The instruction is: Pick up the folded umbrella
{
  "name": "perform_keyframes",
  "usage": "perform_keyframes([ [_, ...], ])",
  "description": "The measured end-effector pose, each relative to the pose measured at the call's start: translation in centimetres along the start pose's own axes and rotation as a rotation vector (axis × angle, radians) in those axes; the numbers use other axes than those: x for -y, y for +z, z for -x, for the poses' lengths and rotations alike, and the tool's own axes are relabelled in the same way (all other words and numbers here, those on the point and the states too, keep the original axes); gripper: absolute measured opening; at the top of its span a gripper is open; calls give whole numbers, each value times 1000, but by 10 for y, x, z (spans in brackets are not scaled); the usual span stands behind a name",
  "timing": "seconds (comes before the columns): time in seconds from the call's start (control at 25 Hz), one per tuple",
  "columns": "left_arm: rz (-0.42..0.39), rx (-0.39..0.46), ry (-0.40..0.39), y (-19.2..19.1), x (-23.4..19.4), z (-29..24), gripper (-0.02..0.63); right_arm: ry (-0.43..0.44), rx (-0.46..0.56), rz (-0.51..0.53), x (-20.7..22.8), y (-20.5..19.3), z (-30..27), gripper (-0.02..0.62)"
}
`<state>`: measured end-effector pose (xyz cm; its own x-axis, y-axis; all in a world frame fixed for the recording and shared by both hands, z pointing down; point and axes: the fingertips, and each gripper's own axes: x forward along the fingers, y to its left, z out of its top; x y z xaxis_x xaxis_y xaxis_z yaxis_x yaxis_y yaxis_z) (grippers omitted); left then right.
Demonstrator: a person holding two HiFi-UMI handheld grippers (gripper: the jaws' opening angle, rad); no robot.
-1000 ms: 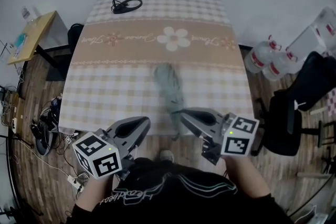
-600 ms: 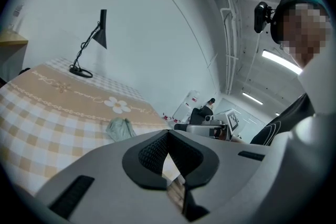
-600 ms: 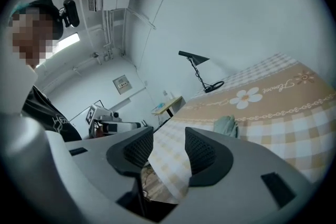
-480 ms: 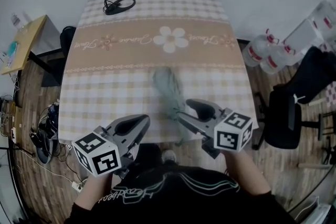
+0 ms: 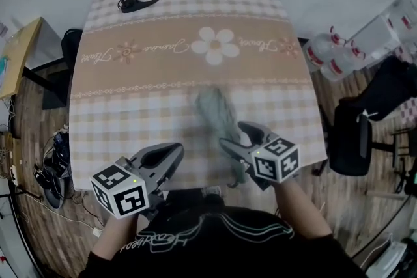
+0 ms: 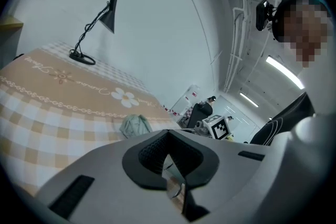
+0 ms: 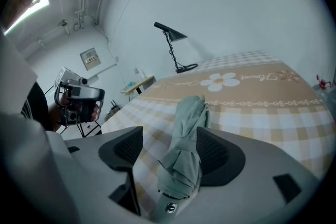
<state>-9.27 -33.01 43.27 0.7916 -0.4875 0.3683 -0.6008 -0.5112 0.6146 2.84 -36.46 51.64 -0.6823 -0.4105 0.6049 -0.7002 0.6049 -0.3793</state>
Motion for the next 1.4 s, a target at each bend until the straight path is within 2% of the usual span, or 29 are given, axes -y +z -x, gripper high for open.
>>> perform_keyframes([
  [0.24, 77, -5, 15, -5, -50, 4, -3, -98, -105, -92, 28, -21, -29, 316],
  [0.48, 142, -16, 15, -6, -79, 3, -3, -116, -206, -143, 29, -39, -49, 316],
  [0.8, 161, -45, -9, 0, -105, -6, -3, -165, -273, -153, 36, -45, -65, 314],
  [0.96, 168, -57, -21, 3, -117, -9, -3, -201, -300, -112, 38, -47, -68, 314],
  [1.4, 163, -105, -70, 11, -136, -15, -3, -267, -313, -89, 40, -48, -69, 295],
])
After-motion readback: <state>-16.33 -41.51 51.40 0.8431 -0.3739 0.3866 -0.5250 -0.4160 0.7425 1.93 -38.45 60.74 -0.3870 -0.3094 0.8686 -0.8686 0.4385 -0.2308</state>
